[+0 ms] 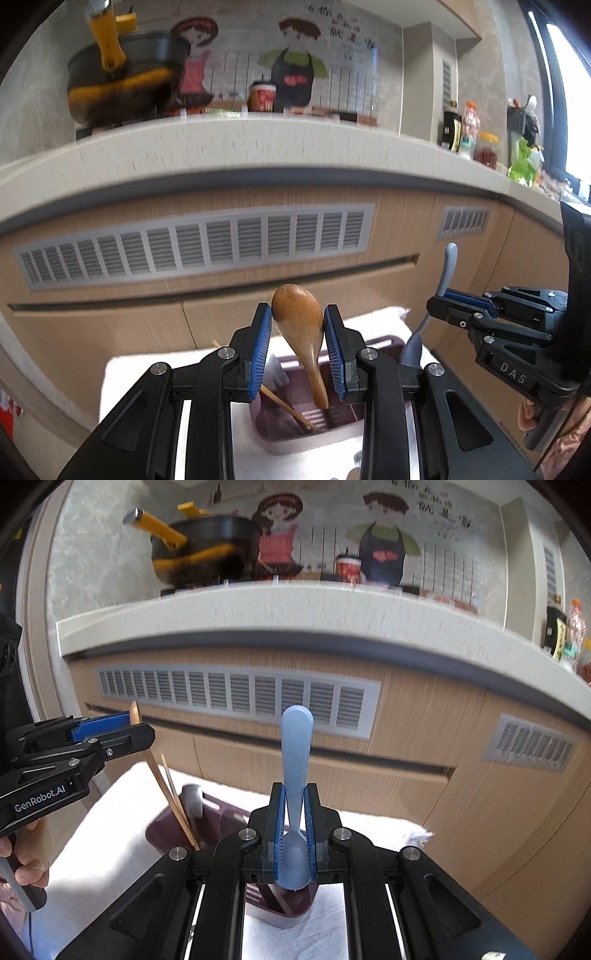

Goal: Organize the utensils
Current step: 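Lift the wooden spoon with the left tool into the caddy while the right tool places the blue spoon, then open both tools and pull back from the caddy toward the remaining utensils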

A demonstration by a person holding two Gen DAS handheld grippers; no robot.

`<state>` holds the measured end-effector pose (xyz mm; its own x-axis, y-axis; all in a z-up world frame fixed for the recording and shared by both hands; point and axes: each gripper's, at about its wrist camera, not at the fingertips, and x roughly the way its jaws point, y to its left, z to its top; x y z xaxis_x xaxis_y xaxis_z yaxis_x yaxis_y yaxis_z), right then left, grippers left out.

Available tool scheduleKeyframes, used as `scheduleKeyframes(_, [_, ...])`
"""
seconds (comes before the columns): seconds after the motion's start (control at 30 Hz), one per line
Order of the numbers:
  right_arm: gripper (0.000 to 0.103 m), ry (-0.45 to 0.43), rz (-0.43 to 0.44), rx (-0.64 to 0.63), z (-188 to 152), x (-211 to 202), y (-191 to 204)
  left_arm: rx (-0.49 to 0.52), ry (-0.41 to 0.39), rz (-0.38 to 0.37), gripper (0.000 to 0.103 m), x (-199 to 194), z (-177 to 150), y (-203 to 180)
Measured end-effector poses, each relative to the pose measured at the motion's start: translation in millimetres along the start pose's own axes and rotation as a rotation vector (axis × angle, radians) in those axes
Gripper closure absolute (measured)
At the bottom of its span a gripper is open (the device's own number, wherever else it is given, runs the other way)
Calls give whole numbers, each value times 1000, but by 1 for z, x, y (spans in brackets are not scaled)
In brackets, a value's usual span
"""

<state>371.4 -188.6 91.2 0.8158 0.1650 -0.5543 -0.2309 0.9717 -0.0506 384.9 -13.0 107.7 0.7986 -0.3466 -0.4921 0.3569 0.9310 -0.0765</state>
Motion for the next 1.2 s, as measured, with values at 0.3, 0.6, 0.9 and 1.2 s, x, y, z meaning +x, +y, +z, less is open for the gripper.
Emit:
scheduleKeyframes(0.3, [41,70,79,68,-29,18,-8,-80,98,-23,63,18,-30,10])
scheduleKeyframes(0.6, [10,138,65,100,-86,-1,4,-150,169,-4,36,-18,-95,12])
scheduleKeyframes(0.9, [9,244,-73,-64,-150,-10,57,-203,330,16,36,-46,-186,14])
scheduleKeyframes(1.2, [1,277,127,-26,-187,-32,82,-234,389,44,36,-72,-229,20])
